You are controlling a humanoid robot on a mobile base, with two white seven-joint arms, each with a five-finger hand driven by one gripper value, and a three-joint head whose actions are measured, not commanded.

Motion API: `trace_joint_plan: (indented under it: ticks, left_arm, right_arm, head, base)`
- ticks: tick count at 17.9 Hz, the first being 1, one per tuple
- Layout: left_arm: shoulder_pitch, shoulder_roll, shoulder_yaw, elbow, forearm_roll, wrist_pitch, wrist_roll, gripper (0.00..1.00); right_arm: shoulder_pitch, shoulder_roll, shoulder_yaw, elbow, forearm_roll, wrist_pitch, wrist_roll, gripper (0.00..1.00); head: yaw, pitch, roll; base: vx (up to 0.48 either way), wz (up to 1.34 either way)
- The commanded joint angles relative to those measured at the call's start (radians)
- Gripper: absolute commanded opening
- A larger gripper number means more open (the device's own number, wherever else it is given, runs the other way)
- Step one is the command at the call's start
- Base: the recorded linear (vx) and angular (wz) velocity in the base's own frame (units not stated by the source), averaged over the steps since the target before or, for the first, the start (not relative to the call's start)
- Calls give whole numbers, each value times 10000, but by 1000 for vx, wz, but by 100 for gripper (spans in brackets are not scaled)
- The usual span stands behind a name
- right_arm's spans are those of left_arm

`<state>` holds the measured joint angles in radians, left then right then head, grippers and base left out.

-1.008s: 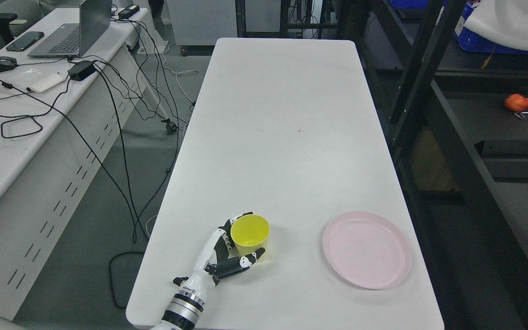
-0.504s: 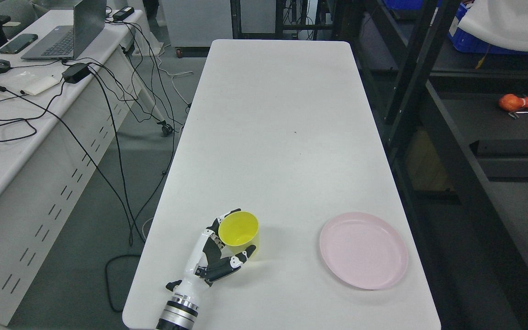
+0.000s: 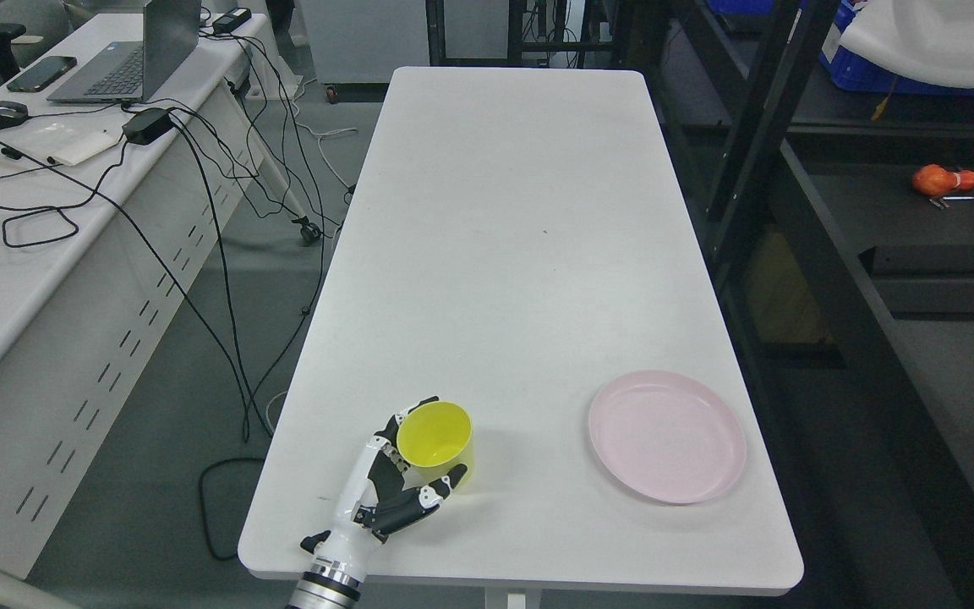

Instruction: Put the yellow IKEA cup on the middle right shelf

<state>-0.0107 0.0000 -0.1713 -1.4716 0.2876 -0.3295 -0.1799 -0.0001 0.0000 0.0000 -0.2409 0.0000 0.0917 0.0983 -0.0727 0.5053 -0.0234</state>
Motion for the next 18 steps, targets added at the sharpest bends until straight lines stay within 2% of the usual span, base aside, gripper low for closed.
trace_joint_plan:
  ticks: [1, 3, 6, 18]
  left_arm:
    - [45, 175, 178, -240, 192, 317, 66, 8]
    - [60, 175, 271, -240, 207, 503, 264, 10]
    - [214, 175, 271, -240, 268, 45, 433, 0]
    - [398, 175, -141, -654, 299, -65, 496, 0]
  right_arm:
    - [109, -175, 169, 0, -246, 3, -2148, 99]
    - [109, -175, 169, 0, -246, 3, -2148, 99]
    - [109, -175, 169, 0, -246, 3, -2148, 100]
    - [109, -175, 169, 0, -246, 3, -2148, 99]
  head:
    - [0, 0, 0]
    - [0, 0, 0]
    - [0, 0, 0]
    - [0, 0, 0]
  base:
    - [-95, 0]
    - [-144, 1]
    - [-175, 12]
    - [-202, -289]
